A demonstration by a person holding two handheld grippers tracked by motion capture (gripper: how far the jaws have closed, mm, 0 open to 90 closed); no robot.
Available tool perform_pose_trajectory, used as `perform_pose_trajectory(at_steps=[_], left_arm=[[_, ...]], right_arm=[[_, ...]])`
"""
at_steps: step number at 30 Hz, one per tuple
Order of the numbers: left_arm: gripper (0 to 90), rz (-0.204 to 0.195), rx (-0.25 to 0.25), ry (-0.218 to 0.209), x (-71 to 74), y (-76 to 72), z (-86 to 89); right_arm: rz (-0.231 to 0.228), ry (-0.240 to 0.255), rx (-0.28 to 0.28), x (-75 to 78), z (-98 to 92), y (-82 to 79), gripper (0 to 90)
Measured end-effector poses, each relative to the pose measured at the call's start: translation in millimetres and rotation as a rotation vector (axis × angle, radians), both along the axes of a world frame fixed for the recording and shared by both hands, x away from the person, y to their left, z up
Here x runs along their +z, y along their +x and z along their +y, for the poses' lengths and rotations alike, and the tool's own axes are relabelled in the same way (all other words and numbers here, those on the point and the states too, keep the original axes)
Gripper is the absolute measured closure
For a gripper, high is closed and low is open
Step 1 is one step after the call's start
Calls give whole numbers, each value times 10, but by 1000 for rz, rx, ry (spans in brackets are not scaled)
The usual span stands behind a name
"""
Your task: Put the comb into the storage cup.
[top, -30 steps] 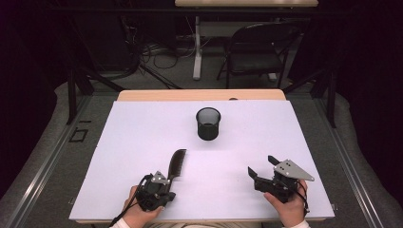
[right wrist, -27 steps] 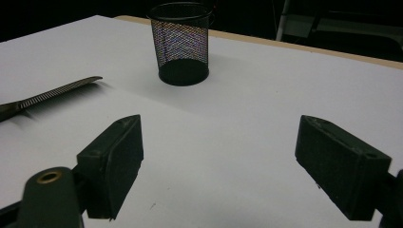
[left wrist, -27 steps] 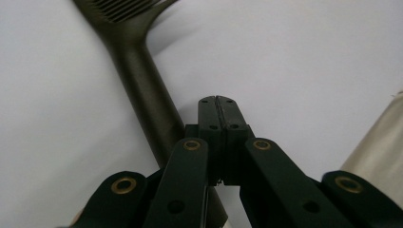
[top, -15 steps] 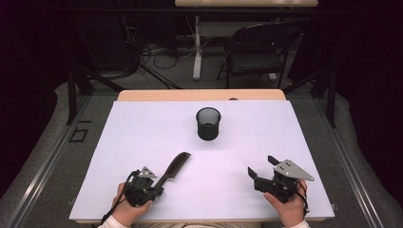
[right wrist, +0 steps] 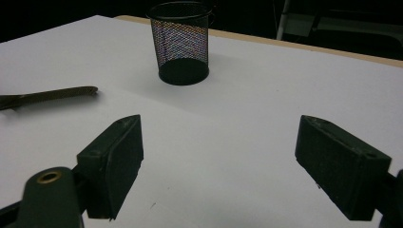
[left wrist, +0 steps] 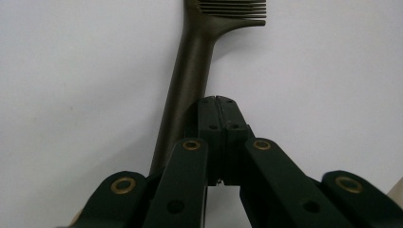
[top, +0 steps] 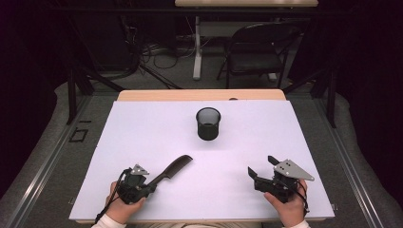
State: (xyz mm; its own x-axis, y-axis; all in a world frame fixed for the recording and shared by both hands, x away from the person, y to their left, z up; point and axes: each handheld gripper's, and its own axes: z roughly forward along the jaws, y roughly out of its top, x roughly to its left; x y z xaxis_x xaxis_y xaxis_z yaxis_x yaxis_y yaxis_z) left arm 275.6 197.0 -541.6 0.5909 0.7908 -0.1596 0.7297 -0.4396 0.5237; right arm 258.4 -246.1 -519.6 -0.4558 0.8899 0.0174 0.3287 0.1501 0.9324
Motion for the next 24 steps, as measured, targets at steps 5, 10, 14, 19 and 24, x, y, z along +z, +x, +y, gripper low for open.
perform_pose_trajectory(at_steps=[5, 10, 14, 19, 24], left_arm=[[888, -1, -12, -11, 5, -16, -18], [860, -14, -16, -34, 36, -30, -16], [828, -24, -15, -51, 73, -35, 1], [773, -52, -7, -72, 115, -36, 33], [691, -70, 6, -89, 137, -31, 60]], right_arm=[[0, 0, 0, 0, 0, -1, 163], [-1, -1, -1, 1, -2, 0, 163], [-5, -1, 0, 1, -6, 0, 164], [-4, -2, 0, 3, -5, -2, 165], [-4, -1, 1, 0, -3, 0, 165]])
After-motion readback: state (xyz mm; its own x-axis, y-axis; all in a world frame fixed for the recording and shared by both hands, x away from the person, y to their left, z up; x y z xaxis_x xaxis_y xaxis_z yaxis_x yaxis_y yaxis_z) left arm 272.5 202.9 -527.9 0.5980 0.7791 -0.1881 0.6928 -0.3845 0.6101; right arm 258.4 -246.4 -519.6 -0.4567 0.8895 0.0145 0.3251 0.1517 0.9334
